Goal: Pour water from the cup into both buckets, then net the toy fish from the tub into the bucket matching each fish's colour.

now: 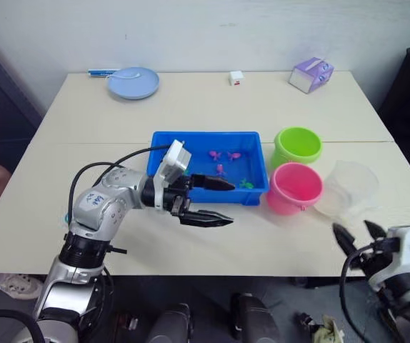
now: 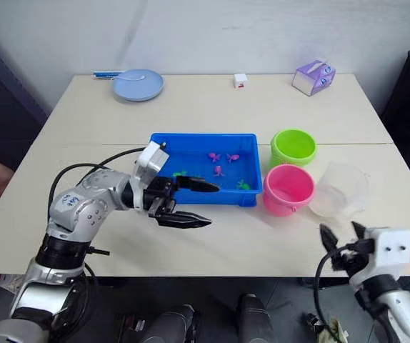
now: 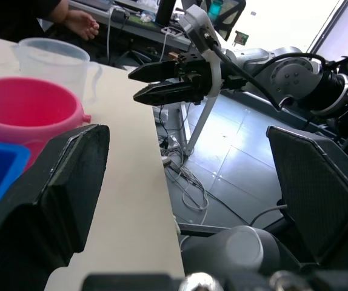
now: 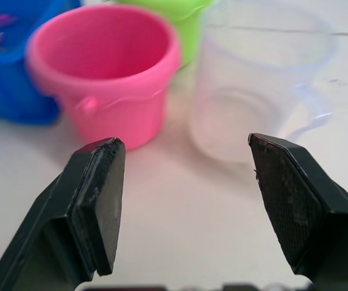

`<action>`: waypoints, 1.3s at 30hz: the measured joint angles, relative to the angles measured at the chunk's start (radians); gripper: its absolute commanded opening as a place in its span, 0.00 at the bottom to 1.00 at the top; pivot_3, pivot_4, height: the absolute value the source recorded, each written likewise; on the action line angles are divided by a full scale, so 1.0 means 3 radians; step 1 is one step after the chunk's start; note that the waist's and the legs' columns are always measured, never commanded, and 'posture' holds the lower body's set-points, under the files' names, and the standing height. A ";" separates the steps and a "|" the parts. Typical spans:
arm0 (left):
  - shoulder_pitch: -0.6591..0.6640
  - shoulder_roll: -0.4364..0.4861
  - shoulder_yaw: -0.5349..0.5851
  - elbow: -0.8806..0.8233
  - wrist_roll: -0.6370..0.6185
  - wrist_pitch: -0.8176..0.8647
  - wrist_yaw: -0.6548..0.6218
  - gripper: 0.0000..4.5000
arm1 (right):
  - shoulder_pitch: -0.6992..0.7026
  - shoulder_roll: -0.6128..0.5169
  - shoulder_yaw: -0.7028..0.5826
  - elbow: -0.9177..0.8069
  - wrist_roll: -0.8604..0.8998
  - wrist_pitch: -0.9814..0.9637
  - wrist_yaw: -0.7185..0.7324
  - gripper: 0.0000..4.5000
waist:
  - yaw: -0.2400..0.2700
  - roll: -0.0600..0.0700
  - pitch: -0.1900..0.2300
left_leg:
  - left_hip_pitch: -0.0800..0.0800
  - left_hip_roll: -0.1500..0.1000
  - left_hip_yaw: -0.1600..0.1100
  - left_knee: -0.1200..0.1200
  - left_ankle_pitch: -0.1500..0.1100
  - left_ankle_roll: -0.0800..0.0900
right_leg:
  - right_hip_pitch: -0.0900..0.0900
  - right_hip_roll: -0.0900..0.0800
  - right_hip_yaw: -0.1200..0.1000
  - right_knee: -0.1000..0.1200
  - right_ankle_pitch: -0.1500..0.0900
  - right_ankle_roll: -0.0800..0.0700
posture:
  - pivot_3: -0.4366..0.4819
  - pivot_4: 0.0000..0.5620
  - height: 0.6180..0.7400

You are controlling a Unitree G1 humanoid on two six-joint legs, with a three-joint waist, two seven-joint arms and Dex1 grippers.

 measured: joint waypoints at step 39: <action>-0.0043 -0.0056 0.0125 -0.0293 -0.0049 -0.0003 0.0598 1.00 | -0.1894 -0.0077 -0.0130 0.2160 -0.0735 -0.0252 -0.1187 0.40 | -0.0004 0.0010 -0.0002 | -0.0003 -0.0002 0.0004 -0.0001 0.0004 0.0001 | -0.0004 -0.0001 0.0003 0.0001 0.0000 0.0000 | 0.48 0.27 1.00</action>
